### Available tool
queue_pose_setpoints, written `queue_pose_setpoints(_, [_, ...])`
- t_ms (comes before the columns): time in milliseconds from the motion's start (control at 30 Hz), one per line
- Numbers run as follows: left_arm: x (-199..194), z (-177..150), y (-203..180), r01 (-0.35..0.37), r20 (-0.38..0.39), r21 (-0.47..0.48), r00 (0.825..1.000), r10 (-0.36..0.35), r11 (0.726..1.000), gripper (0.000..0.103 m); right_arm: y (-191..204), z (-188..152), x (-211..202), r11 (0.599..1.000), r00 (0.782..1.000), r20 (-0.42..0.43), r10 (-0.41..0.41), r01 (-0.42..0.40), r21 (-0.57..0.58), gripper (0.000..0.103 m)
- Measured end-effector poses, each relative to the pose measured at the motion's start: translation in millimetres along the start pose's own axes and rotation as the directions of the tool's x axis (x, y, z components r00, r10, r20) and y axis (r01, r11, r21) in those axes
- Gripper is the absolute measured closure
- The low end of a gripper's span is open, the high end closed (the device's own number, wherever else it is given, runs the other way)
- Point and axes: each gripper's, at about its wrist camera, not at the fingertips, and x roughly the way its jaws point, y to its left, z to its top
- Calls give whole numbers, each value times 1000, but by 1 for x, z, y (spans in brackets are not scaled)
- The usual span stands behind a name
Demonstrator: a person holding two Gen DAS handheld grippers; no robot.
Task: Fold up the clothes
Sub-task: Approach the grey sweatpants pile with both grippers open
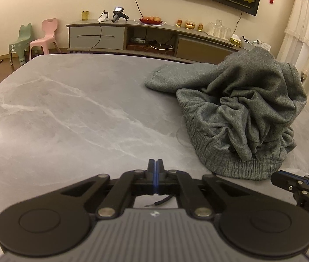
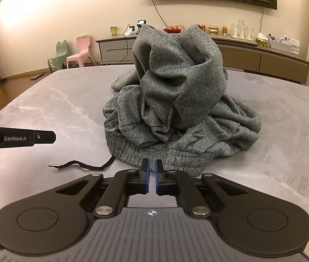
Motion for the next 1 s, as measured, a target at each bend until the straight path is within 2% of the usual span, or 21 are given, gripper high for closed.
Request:
queue_pose_setpoints(33, [0,0,0,0,1,0,1000,0,1000,103,0,0,0,1000,1000,1,1,-1,-1,102])
queue_pose_setpoints(433, [1,-1,0,-1,-5,1,1000,1,1000,103,-2,1,0,1000,1000,0,-15,15,1,103])
queue_pose_setpoints(500, [0,-1,-1,0,-6,0,1000,0,1000,99,-4,0,1,1000,1000,-4,-22,22,12,102])
queue_pose_setpoints(600, [-1,-2,-1,-1,-3,-4,1000,1,1000,85,-6,0,2,999,999,-5,-31,31,30,98])
queue_pose_setpoints(633, [-1,-2,-1,-1,-2,-8,1000,1,1000,66,-6,1,2,999,999,-7,-34,34,35,89])
queue_pose_setpoints(667, [-2,-2,0,-4,3,-15,1000,4,1000,39,-7,1,2,998,999,-4,-42,42,42,64])
queue_pose_setpoints(700, [-3,-3,0,-7,11,-24,1000,7,1000,32,-8,1,1,997,999,6,-54,54,49,47])
queue_pose_setpoints(733, [-4,-3,1,-13,19,-30,1000,14,999,25,-8,1,0,996,998,19,-67,66,55,24])
queue_pose_setpoints(767, [-4,-2,0,-22,19,-31,1000,23,999,21,-9,2,-2,996,997,29,-75,73,59,20])
queue_pose_setpoints(867, [-5,-1,0,-39,13,-40,999,39,998,12,-11,3,-3,994,996,36,-80,78,70,20])
queue_pose_setpoints(1000, [-10,2,1,-32,14,-55,999,33,998,11,-16,6,-5,992,994,47,-97,93,81,19])
